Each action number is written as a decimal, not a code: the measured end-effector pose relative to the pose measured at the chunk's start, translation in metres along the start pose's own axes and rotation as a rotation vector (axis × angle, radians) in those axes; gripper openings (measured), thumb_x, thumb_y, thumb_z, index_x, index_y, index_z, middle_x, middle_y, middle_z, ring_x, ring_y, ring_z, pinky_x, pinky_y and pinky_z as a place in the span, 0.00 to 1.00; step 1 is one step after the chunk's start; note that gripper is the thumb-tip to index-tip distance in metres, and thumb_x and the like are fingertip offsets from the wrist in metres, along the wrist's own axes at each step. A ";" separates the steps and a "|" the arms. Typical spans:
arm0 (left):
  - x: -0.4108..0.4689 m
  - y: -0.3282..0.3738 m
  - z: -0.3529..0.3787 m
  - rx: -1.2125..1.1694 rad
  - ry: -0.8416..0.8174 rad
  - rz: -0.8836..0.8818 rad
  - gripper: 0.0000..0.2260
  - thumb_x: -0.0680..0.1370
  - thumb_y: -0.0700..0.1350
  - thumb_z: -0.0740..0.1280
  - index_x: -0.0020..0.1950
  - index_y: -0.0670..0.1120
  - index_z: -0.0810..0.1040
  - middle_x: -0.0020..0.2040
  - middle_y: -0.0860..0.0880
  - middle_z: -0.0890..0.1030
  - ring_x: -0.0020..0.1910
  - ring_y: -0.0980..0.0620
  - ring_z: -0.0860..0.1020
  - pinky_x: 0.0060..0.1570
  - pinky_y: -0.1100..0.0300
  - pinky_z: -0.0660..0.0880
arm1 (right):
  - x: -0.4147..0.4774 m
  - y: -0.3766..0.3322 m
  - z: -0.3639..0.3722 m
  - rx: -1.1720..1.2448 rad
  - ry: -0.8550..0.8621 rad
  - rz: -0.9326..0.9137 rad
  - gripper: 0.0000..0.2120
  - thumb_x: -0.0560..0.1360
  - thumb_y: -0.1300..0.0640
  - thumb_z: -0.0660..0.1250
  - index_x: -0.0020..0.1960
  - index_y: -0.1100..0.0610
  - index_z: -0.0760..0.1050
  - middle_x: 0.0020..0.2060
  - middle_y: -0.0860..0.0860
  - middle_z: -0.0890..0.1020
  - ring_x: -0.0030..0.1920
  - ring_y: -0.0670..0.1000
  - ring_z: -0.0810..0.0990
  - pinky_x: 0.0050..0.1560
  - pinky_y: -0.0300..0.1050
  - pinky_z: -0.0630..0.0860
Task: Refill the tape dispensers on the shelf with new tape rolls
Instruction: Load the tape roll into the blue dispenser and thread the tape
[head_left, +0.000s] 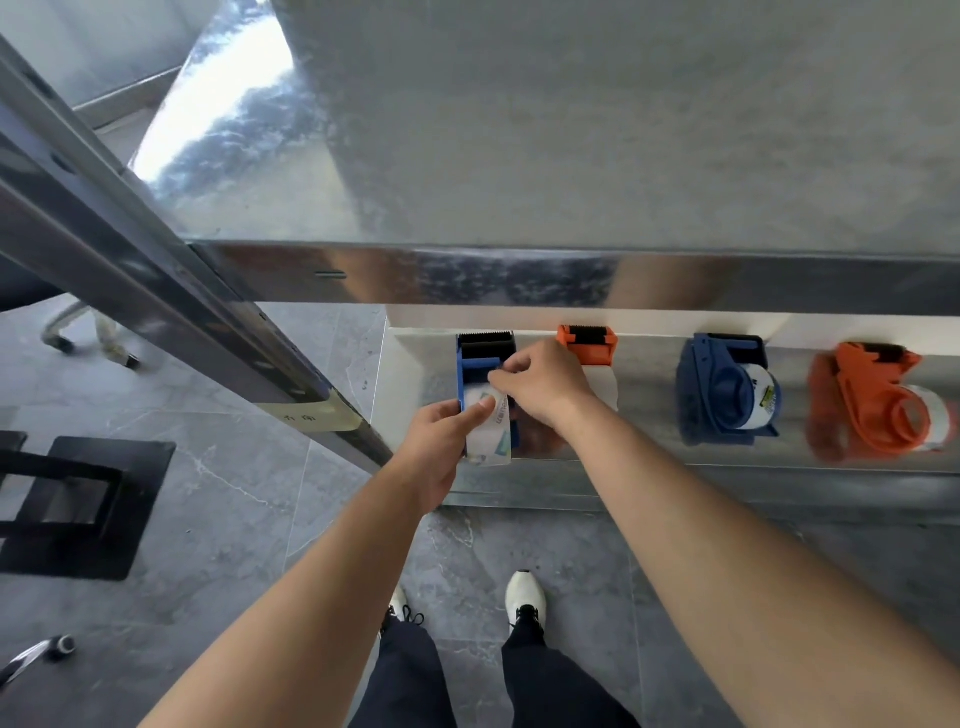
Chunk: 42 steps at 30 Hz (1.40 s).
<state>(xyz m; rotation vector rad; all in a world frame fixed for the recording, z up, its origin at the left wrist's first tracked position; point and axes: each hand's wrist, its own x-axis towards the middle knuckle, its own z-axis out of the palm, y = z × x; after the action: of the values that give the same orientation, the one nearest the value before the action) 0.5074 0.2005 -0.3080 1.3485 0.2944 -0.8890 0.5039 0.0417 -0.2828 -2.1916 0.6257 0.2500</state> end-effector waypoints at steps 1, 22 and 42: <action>0.000 -0.001 -0.001 -0.001 -0.014 0.000 0.13 0.83 0.44 0.71 0.61 0.35 0.83 0.53 0.38 0.87 0.51 0.41 0.83 0.69 0.37 0.74 | 0.002 0.000 0.001 -0.004 0.000 0.019 0.19 0.78 0.56 0.72 0.29 0.57 0.77 0.27 0.48 0.78 0.31 0.48 0.78 0.36 0.43 0.74; -0.017 -0.008 -0.014 0.035 -0.110 -0.001 0.09 0.80 0.36 0.71 0.61 0.38 0.84 0.59 0.40 0.87 0.63 0.40 0.84 0.68 0.48 0.78 | -0.002 0.000 0.000 -0.103 -0.060 0.031 0.13 0.73 0.44 0.77 0.42 0.54 0.85 0.37 0.49 0.85 0.39 0.51 0.81 0.36 0.44 0.71; -0.018 -0.014 -0.028 0.039 -0.173 0.009 0.17 0.79 0.33 0.72 0.68 0.37 0.80 0.62 0.39 0.86 0.66 0.39 0.83 0.68 0.49 0.77 | -0.016 0.019 0.006 -0.500 0.183 -0.389 0.10 0.83 0.50 0.65 0.51 0.53 0.83 0.45 0.52 0.86 0.43 0.56 0.82 0.36 0.44 0.69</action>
<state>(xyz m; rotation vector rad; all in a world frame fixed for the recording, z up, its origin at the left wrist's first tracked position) 0.4943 0.2339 -0.3134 1.2986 0.1375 -1.0013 0.4808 0.0412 -0.2937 -2.7852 0.2311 -0.0056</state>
